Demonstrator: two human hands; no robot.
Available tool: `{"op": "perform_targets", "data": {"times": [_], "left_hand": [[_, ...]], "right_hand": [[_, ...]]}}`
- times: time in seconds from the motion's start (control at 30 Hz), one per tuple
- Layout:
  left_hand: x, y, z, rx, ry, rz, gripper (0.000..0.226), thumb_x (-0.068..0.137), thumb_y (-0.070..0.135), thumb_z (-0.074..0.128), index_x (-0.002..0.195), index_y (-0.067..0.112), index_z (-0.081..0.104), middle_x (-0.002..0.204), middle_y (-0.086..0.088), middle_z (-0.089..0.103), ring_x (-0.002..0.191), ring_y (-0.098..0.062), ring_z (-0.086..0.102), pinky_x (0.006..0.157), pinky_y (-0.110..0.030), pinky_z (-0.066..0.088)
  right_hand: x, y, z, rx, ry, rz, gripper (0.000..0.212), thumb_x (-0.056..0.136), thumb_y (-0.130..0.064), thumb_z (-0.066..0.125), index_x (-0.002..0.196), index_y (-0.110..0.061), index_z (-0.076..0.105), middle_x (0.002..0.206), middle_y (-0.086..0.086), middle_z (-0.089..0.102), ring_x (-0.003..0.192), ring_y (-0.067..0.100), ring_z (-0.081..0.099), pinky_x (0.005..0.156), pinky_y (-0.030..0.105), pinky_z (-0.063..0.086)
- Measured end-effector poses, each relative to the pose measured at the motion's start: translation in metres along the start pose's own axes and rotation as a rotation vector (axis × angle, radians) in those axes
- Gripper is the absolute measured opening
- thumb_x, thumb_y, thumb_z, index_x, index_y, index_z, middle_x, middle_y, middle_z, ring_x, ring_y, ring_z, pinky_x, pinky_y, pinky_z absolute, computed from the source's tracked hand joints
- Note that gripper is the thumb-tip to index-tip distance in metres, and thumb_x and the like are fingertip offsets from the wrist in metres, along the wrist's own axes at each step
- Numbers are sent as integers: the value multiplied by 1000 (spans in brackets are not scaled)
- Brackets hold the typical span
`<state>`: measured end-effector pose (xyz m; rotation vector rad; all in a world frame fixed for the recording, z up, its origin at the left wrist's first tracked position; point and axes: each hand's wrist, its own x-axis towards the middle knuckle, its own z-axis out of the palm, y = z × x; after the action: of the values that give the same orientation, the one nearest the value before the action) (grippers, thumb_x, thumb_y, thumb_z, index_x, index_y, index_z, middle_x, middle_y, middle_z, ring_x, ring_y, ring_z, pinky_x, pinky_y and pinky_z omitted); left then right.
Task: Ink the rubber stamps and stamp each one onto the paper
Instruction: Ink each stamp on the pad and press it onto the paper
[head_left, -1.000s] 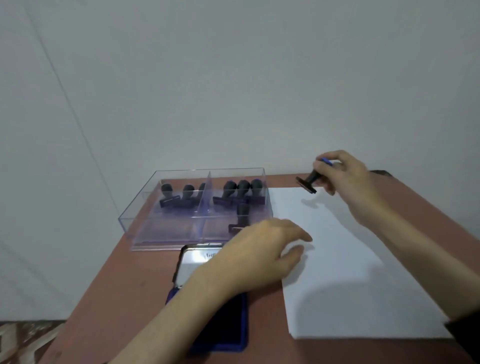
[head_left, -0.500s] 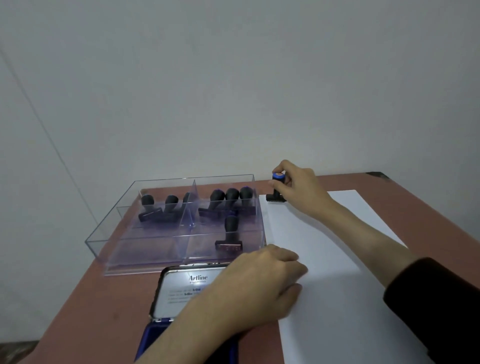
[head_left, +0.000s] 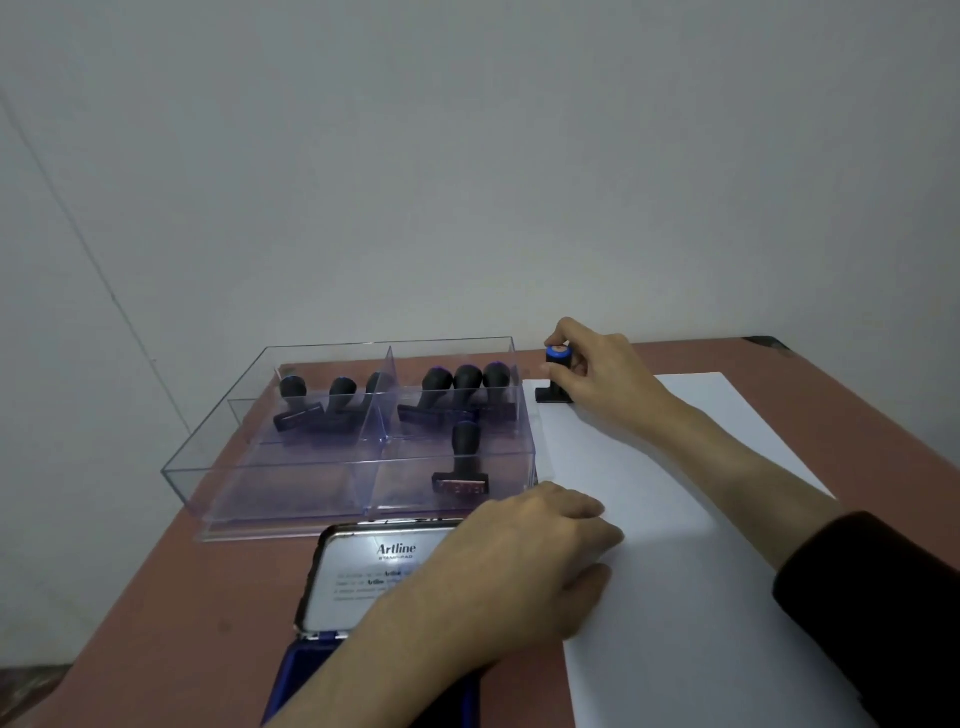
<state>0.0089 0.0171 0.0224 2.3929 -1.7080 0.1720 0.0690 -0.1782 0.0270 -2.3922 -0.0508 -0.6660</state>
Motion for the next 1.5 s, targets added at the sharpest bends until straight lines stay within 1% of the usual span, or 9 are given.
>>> {"op": "perform_targets", "data": {"times": [0.33,0.7,0.83,1.0,1.1,1.17,1.27,1.4,1.5], "left_hand": [[0,1,-1,-9,23,7,50,80,38,24,105,16,61,110,0,60,107,-21,54,71,-42,54],[-1,5,-2,-3,-9,-22,54,79,38,20,109,16,60,114,0,58,110,-20,52,73,-42,54],[-1,11,-6,-11,-73,-73,32,93,27,38,115,14,56,122,-1,54,117,-19,47,80,-41,50],[0,12,-4,-44,-53,-88,33,93,25,41,122,16,54,126,0,51,119,-18,44,88,-40,48],[-3,13,-3,-136,57,-67,34,91,25,43,122,17,56,129,4,52,120,-15,45,91,-38,47],[-10,12,-11,-239,199,-84,31,90,26,46,117,20,60,120,8,59,111,-11,50,91,-31,45],[-32,2,-31,-308,412,-173,23,87,29,49,99,19,67,93,9,65,87,-5,54,77,-21,44],[-74,-25,-42,-236,559,-345,22,87,33,48,85,21,66,78,11,63,74,-5,55,64,-17,44],[-99,-39,-38,-219,589,-486,15,89,24,55,82,19,67,72,10,62,72,-6,55,60,-13,40]], "right_hand": [[2,2,1,40,10,-4,13,85,-13,62,85,-8,50,59,7,42,53,10,29,50,17,30],[-3,2,3,33,38,1,14,87,-15,60,84,-11,47,55,-1,38,52,10,30,50,15,31],[-2,1,2,48,32,33,10,88,-17,60,87,-13,51,56,-1,40,52,10,30,51,17,30],[-5,1,4,226,149,196,7,88,-18,62,92,-16,55,63,7,50,58,14,43,55,17,37],[-10,-4,-3,438,271,309,10,87,-17,63,88,-21,53,76,21,62,64,20,53,61,30,41],[-17,-16,-13,496,331,309,11,88,-16,62,89,-20,52,76,16,63,60,16,57,57,22,42],[-35,-49,-29,511,396,247,11,88,-16,62,91,-23,54,76,8,65,61,14,60,56,19,40],[-75,-103,-34,499,317,99,10,88,-17,64,95,-22,58,75,10,66,64,21,60,59,24,43],[-108,-139,-15,477,179,-19,11,85,-15,68,93,-18,62,78,2,67,68,25,60,62,28,47]]}}
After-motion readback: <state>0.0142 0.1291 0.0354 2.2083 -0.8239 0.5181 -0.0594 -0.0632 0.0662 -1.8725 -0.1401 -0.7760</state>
